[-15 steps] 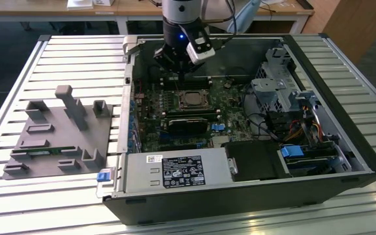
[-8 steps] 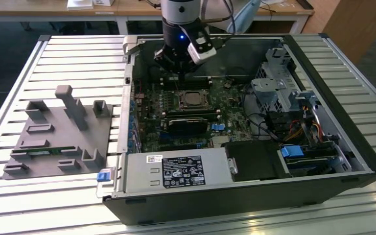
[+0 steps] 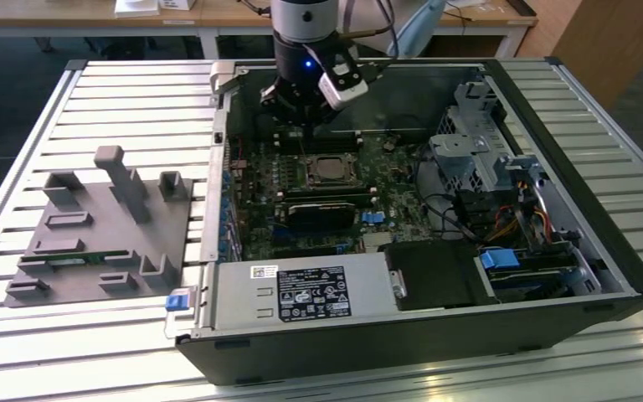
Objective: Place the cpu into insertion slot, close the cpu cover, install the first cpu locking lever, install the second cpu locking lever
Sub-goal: 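Install the first cpu locking lever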
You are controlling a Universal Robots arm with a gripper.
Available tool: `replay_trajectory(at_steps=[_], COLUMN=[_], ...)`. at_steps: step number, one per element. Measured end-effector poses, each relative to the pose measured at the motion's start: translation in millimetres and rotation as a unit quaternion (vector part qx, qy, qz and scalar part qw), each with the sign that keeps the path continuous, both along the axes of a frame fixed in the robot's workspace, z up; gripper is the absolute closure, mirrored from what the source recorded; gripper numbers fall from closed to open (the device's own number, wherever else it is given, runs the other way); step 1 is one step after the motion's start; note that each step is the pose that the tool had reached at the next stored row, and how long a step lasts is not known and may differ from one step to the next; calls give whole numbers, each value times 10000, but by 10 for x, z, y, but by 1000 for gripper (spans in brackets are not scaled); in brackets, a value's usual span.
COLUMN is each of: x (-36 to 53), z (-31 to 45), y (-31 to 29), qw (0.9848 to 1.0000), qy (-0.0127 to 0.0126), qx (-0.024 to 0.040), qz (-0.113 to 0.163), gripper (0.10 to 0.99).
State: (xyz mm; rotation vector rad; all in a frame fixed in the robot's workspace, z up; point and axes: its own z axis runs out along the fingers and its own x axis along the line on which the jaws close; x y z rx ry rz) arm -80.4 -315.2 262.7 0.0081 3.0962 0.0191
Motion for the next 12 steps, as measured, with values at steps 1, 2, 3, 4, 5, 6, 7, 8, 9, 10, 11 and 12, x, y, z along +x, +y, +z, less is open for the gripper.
replay_trajectory(at_steps=[1,2,3,4,5,6,7,8,9,10,11,12], x=[-17,-34,-50,-74,-94,-117,-142,-162,-179,-192,-202,-212], z=[-1,-3,-5,-8,-13,-17,-20,-25,-28,-29,-33,-36], y=[1,2,3,3,4,6,8,12,20,30,45,59], qw=[10000,10000,10000,10000,10000,10000,10000,10000,10000,10000,10000,10000], qy=[-4,-8,-11,-18,-24,-29,-34,-39,-40,-40,-40,-40], qx=[0,0,0,-1,0,0,0,1,1,-1,-1,0], qz=[0,1,1,1,0,0,0,1,0,0,0,0], gripper=[980,980,980,980,980,980,980,980,980,980,980,980])
